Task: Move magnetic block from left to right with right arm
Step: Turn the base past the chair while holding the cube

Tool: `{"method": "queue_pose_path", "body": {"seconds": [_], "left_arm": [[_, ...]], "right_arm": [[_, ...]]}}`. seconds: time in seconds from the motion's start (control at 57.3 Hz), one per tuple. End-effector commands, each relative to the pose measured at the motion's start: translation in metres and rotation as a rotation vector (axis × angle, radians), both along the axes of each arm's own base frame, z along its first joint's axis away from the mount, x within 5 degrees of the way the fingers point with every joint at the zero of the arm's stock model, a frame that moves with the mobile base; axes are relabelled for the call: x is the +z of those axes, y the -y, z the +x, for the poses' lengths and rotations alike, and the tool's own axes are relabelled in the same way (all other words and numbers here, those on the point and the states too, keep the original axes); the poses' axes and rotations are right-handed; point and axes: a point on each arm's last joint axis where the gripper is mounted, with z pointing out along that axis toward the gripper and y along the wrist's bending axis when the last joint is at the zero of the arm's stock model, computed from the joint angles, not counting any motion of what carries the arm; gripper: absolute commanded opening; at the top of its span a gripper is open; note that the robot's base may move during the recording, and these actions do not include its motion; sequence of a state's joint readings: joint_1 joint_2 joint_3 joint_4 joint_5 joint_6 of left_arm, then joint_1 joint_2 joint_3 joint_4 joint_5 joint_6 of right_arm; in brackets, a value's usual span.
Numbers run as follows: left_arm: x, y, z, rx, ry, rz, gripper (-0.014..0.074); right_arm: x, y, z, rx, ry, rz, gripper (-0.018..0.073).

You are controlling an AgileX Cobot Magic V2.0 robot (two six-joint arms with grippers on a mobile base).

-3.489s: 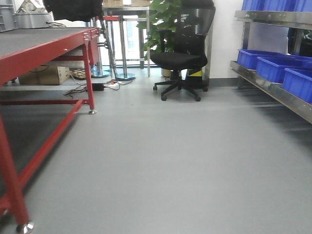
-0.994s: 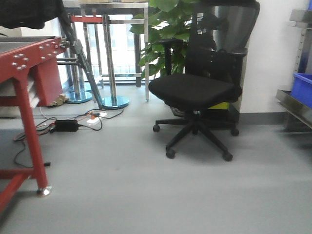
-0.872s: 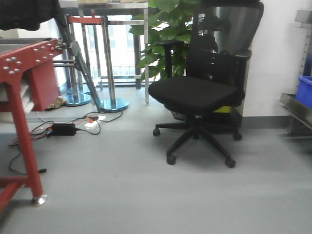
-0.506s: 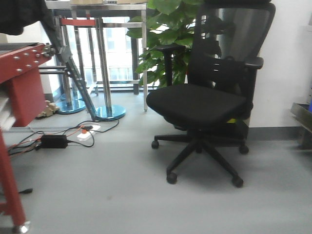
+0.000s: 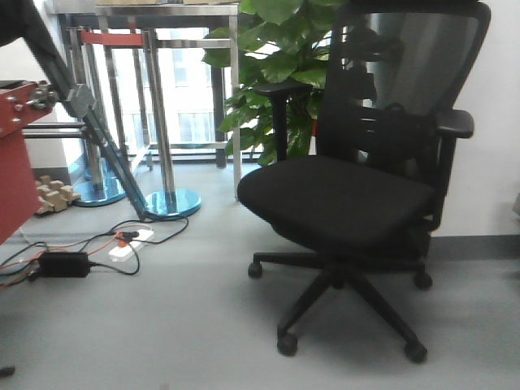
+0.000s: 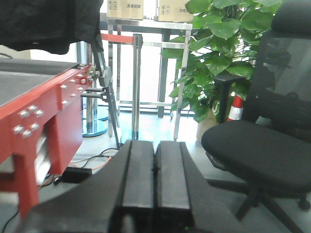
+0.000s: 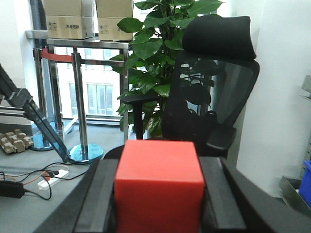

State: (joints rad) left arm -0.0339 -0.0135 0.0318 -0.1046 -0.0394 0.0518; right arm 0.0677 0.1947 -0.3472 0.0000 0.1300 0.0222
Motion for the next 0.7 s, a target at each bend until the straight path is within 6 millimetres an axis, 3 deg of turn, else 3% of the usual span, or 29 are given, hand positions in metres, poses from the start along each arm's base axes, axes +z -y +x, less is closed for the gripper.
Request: {"method": "queue_pose_path", "body": {"seconds": [0.0, 0.68], "left_arm": [[0.0058, -0.0009, -0.0018, 0.009, 0.090, -0.008, -0.0126], [0.0058, -0.0009, -0.0018, 0.009, 0.090, -0.008, -0.0126]], "right_arm": [[0.0170, 0.0005, -0.0026, -0.006, 0.112, 0.001, 0.0223], [0.0170, 0.0005, -0.0026, -0.006, 0.112, 0.001, 0.0223]]}}
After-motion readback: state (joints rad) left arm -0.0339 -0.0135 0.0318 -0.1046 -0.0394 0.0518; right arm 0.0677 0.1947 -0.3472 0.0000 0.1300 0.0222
